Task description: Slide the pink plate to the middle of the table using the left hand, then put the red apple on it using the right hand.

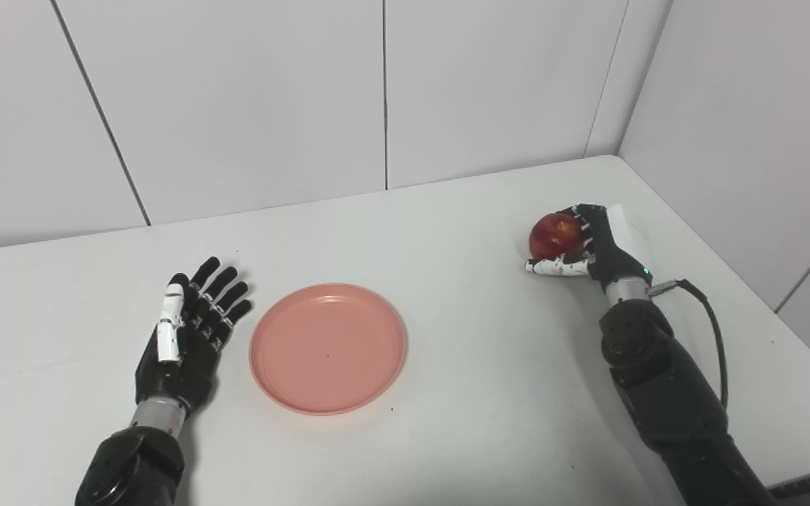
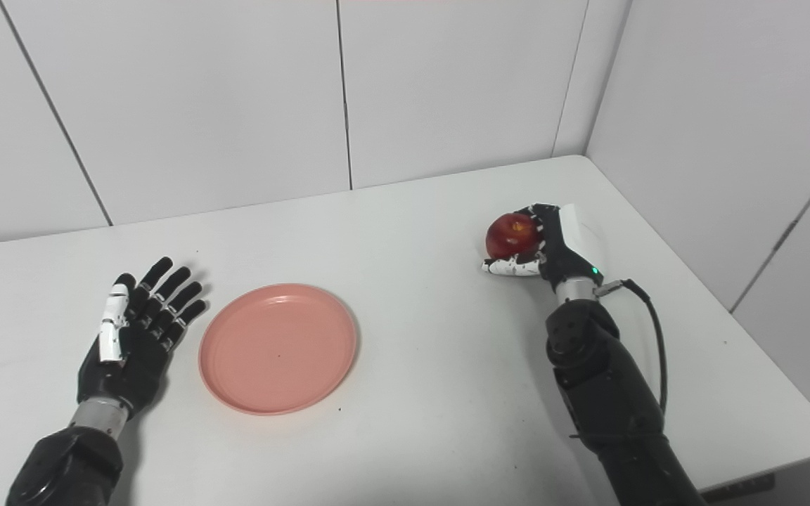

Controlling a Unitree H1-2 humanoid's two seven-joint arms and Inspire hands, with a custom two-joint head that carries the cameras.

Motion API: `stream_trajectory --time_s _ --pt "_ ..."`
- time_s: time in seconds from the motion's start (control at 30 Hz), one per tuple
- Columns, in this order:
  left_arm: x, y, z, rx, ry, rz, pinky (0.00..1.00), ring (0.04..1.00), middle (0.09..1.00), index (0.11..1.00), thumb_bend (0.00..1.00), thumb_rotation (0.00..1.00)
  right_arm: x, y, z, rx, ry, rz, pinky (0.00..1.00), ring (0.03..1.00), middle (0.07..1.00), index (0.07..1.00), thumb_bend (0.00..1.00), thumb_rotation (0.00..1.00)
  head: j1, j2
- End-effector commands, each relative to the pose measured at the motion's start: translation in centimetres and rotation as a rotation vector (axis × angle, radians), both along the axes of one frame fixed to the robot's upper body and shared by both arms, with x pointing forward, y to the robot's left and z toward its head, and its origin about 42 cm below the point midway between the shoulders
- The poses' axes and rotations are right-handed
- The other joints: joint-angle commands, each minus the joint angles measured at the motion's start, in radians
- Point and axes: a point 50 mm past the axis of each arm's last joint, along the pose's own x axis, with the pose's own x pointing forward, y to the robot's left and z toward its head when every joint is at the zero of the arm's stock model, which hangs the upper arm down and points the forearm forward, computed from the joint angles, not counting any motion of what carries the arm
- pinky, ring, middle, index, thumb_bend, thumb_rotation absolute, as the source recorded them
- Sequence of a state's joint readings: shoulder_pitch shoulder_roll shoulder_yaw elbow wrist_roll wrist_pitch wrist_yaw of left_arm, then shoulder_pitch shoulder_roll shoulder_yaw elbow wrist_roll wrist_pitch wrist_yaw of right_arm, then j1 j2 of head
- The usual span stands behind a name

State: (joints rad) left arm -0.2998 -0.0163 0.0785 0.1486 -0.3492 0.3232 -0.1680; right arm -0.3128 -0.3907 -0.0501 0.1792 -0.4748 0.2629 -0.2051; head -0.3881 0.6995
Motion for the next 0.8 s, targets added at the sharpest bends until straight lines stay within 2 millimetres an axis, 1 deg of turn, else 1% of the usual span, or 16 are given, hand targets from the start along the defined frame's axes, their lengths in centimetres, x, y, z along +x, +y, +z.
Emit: stream_trajectory --time_s 0.0,0.2,0.43,0.63,0.77 --pt "-0.7 0.0 -1.6 0.01 0.079 -0.001 0.87 0.864 0.881 0.873 0.38 1.0 0.7 -0.2 3.2 -0.039 -0.106 0.001 0.4 0.48 0.527 0.487 0.52 0.13 0.001 0.001" --pt "-0.7 -0.1 -1.6 0.015 0.077 0.0 0.87 0.865 0.878 0.87 0.37 1.0 0.3 0.4 4.5 -0.055 -0.154 0.021 0.4 0.472 0.513 0.486 0.52 0.13 0.006 0.0" --pt "-0.7 -0.4 -1.5 0.019 0.076 0.004 0.86 0.86 0.873 0.864 0.37 1.0 0.0 2.0 6.5 -0.044 -0.205 0.06 0.39 0.465 0.505 0.486 0.52 0.13 0.014 -0.001" --pt "-0.8 -0.5 -1.6 0.024 0.068 0.001 0.86 0.857 0.871 0.863 0.37 1.0 0.0 3.9 8.3 -0.061 -0.234 0.118 0.39 0.453 0.492 0.486 0.52 0.13 0.025 -0.004" --pt "-0.7 -0.8 -1.5 0.027 0.065 0.001 0.85 0.86 0.875 0.868 0.37 1.0 0.3 5.7 9.4 -0.068 -0.258 0.184 0.38 0.451 0.496 0.486 0.52 0.13 0.04 -0.009"
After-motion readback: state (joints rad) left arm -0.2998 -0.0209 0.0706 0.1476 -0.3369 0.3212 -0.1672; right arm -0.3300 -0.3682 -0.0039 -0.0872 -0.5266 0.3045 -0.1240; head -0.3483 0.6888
